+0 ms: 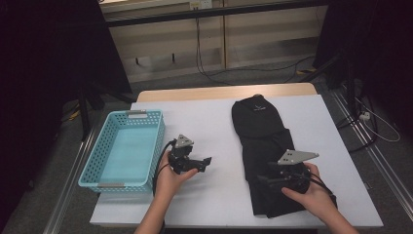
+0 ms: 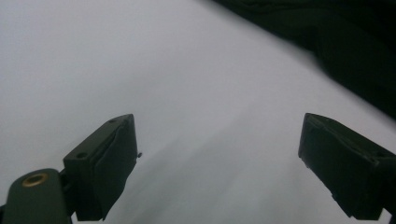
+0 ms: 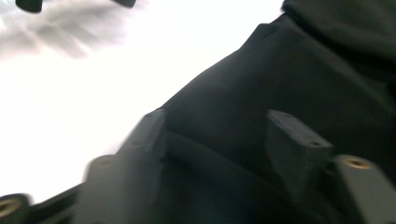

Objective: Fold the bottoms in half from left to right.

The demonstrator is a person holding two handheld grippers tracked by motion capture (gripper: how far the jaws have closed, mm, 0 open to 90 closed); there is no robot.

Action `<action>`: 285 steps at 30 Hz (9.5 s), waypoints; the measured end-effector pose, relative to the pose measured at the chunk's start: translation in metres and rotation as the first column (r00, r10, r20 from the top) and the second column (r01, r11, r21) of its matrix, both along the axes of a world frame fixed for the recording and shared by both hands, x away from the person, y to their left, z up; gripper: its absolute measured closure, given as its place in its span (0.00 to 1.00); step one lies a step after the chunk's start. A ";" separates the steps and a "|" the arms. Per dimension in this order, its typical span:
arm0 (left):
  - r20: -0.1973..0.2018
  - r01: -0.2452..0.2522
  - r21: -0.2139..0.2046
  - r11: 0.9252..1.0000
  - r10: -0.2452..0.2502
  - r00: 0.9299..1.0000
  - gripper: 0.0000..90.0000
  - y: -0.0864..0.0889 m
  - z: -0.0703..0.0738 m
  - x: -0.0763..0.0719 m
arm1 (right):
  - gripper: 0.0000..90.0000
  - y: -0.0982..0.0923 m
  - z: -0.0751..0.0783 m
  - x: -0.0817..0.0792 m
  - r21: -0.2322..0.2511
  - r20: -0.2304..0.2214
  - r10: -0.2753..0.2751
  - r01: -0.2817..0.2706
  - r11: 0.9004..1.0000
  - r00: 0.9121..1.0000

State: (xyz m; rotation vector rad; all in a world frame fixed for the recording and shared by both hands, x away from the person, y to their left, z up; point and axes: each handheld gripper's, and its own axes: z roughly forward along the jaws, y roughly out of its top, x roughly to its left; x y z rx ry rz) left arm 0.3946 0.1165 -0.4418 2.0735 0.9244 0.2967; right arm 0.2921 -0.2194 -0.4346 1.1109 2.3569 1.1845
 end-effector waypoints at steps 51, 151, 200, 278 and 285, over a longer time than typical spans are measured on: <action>-0.002 -0.016 0.016 1.000 0.016 1.000 0.12 0.003 -0.002 0.004 | 0.76 -0.079 0.005 0.003 -0.140 0.025 -0.203 0.205 0.969 0.979; -0.046 -0.017 0.034 0.999 0.019 0.999 0.09 0.025 -0.003 -0.008 | 0.49 0.039 -0.006 0.143 -0.137 0.043 -0.132 0.137 0.981 0.990; -0.030 -0.006 0.012 1.000 0.006 1.000 0.09 0.025 0.005 -0.011 | 0.49 0.023 0.002 0.174 -0.071 0.012 -0.245 0.245 0.967 0.970; 0.011 -0.025 0.075 0.997 0.024 1.000 0.52 0.017 0.014 0.021 | 0.38 0.069 0.007 0.050 0.018 0.031 0.104 -0.104 0.994 0.994; -0.054 -0.041 0.112 0.993 0.047 0.997 0.87 0.015 0.016 0.030 | 0.38 0.065 -0.001 0.047 0.003 0.012 0.091 -0.091 0.996 0.996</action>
